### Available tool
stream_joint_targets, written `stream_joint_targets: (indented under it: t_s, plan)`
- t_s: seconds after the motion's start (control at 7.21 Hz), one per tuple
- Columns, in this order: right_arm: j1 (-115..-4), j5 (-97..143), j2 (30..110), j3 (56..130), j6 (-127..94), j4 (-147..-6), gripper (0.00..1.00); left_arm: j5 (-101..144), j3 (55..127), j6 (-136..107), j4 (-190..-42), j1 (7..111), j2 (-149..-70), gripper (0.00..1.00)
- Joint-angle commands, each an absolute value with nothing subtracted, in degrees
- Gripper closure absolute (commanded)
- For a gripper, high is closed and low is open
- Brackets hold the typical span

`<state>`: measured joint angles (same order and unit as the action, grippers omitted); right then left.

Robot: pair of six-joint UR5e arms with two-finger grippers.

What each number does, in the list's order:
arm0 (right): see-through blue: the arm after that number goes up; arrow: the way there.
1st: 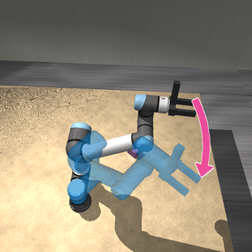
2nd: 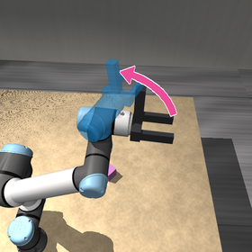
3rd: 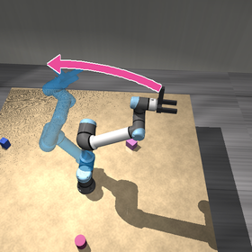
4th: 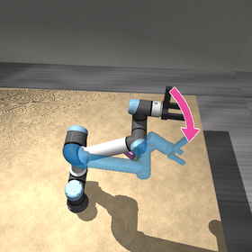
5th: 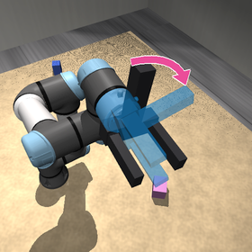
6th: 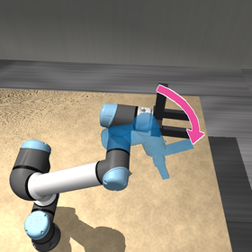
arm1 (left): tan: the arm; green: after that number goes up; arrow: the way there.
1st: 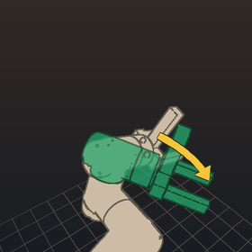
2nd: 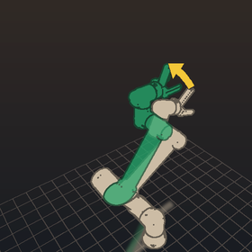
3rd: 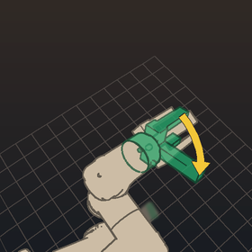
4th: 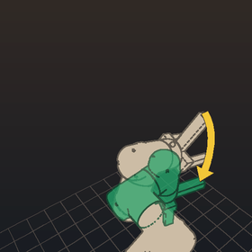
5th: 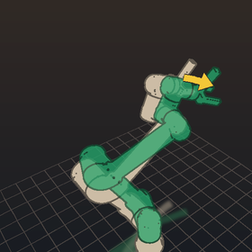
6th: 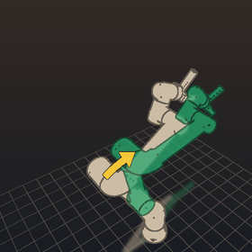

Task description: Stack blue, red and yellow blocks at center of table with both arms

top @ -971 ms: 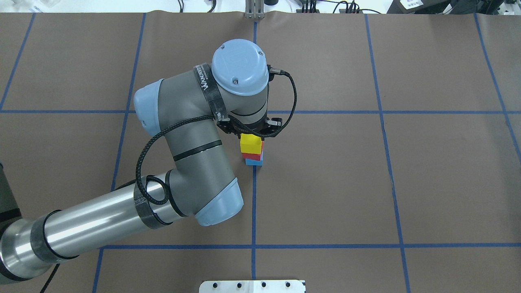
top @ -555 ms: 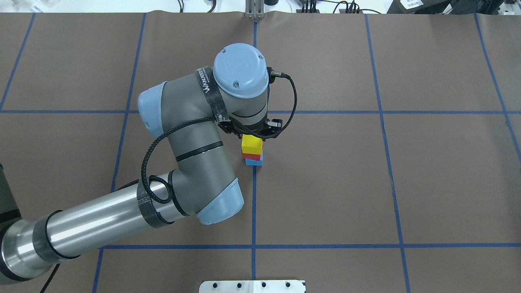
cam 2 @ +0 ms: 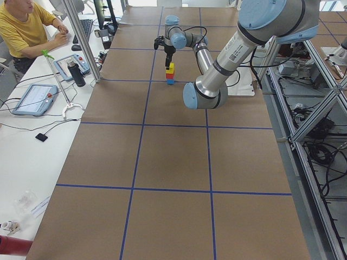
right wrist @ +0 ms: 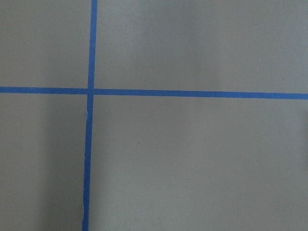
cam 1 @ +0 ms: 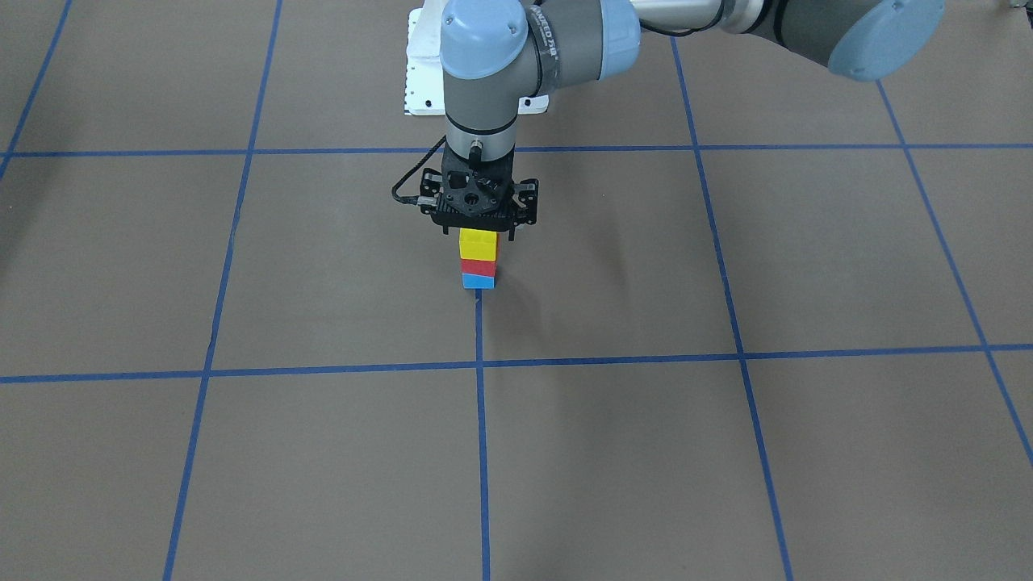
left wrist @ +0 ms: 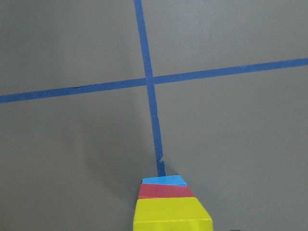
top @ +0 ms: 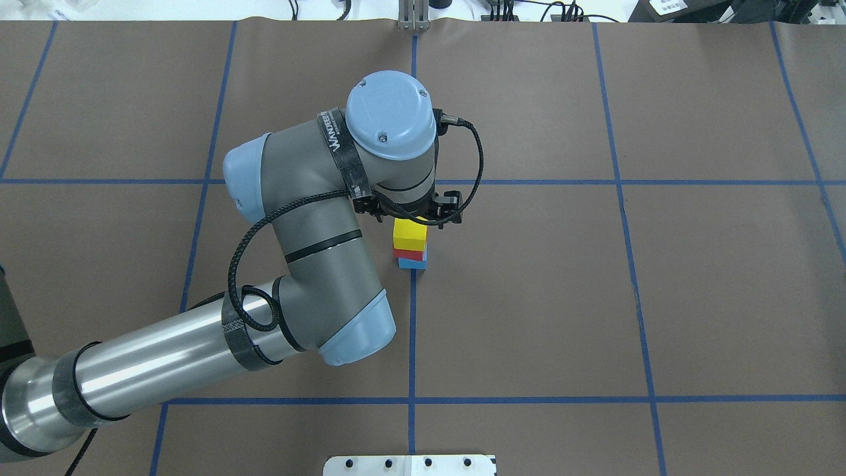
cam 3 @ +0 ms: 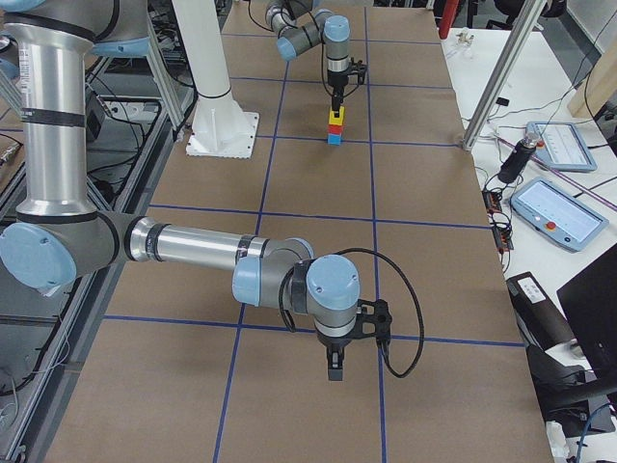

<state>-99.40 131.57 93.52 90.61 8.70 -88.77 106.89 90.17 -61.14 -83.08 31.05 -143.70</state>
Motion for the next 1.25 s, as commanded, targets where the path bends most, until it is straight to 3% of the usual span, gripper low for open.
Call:
stream_joint_targets:
  t_s: [0.0, 0.55, 1.11]
  plan:
    - [-99.40, 131.57, 93.52, 90.62, 8.70, -88.77, 0.00, 107.31, 94.37, -57.69, -81.92, 33.29, -142.83, 0.01]
    - [-99.40, 131.57, 93.52, 90.62, 8.70, -88.77, 0.00, 120.55, 111.51, -29.88, -81.21, 51.36, -120.55, 0.01]
    - [-99.40, 131.66, 93.60, 90.53, 8.79, -88.77, 0.00, 128.06, 110.22, 6.85, -82.44, 73.77, -99.28, 0.00]
